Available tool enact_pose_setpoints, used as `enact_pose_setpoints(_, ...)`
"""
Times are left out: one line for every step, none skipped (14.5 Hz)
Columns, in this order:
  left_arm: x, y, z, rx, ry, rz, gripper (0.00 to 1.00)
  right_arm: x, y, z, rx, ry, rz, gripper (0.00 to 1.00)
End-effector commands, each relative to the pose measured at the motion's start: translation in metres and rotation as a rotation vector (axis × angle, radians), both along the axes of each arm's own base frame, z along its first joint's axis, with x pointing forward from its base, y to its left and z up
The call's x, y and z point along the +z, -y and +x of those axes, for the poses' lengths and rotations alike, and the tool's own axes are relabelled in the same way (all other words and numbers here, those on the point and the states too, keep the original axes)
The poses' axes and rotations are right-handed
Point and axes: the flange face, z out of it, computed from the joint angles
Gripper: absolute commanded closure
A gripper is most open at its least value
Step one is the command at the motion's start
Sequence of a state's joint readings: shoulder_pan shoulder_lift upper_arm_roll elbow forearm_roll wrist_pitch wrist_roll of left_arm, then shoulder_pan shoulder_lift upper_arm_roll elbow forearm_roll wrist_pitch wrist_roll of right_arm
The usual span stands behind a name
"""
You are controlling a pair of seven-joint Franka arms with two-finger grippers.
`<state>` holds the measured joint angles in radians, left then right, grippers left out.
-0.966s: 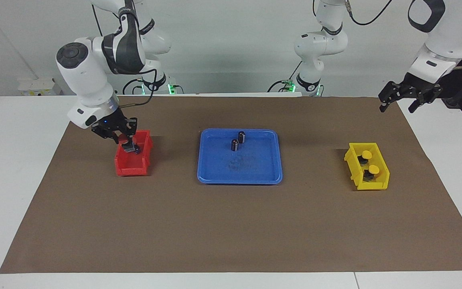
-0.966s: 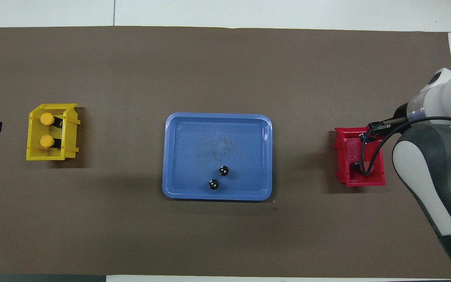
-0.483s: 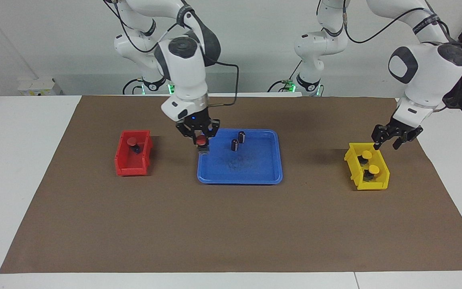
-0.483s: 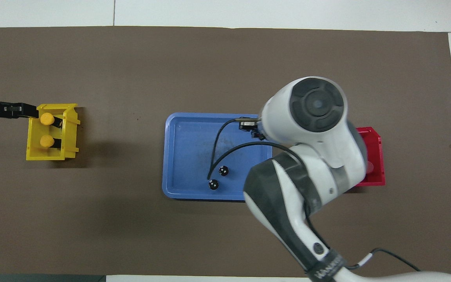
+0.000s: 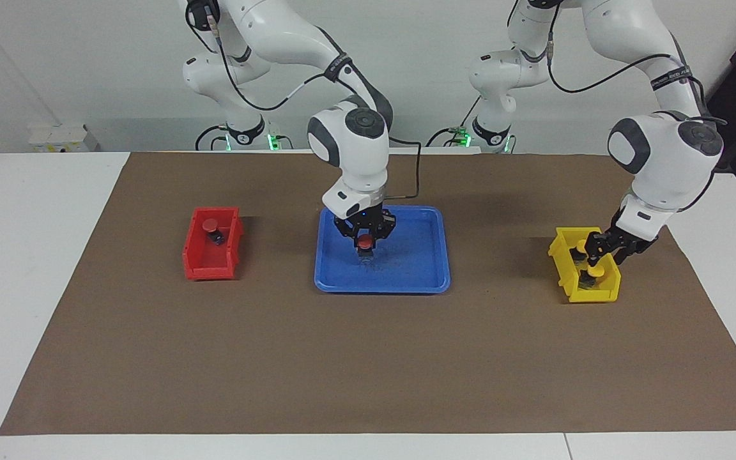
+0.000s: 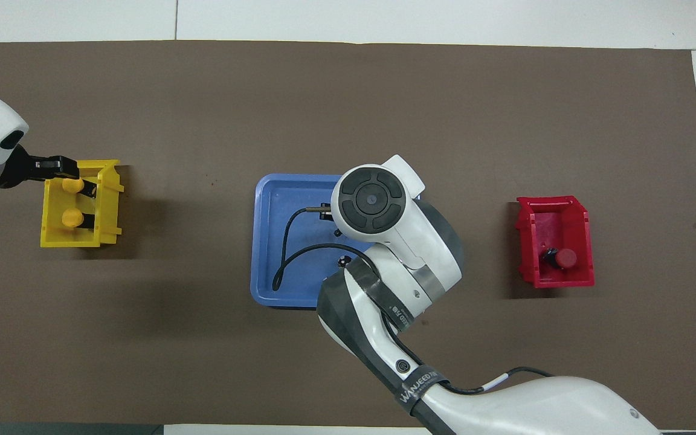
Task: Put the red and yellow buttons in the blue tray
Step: 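Place the red button in the blue tray while the left gripper reaches yellow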
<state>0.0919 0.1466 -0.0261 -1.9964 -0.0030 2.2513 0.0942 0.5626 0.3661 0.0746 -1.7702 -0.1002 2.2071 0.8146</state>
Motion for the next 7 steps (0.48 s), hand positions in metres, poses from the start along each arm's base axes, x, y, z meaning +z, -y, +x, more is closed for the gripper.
enact_pose_setpoints(-0.009,-0.002,-0.006,0.016,0.012,-0.007,0.35,-0.006,-0.007,0.002,-0.021,0.019,-0.001,0.54)
enact_pose_setpoints(-0.015,-0.002,-0.005,0.016,0.009,-0.008,0.35,-0.006,-0.007,0.002,-0.021,0.018,-0.002,0.52)
enact_pose_setpoints(-0.021,-0.002,-0.005,0.016,0.009,-0.008,0.35,-0.006,-0.007,0.002,-0.020,0.020,-0.002,0.34)
enact_pose_setpoints(-0.026,-0.002,-0.006,0.021,0.018,-0.008,0.35,-0.007,-0.004,0.003,-0.023,0.015,-0.007,0.16)
enact_pose_setpoints(-0.033,-0.002,-0.007,0.023,0.030,-0.007,0.35,-0.002,-0.002,0.006,-0.020,0.019,-0.016,0.07)
enact_pose_setpoints(-0.040,-0.001,-0.007,0.020,0.036,-0.007,0.36,0.008,0.000,0.010,-0.012,0.026,-0.034,0.01)
enact_pose_setpoints(-0.041,-0.002,-0.006,0.023,0.039,-0.007,0.47,0.029,0.006,0.018,-0.018,0.029,-0.054,0.01)
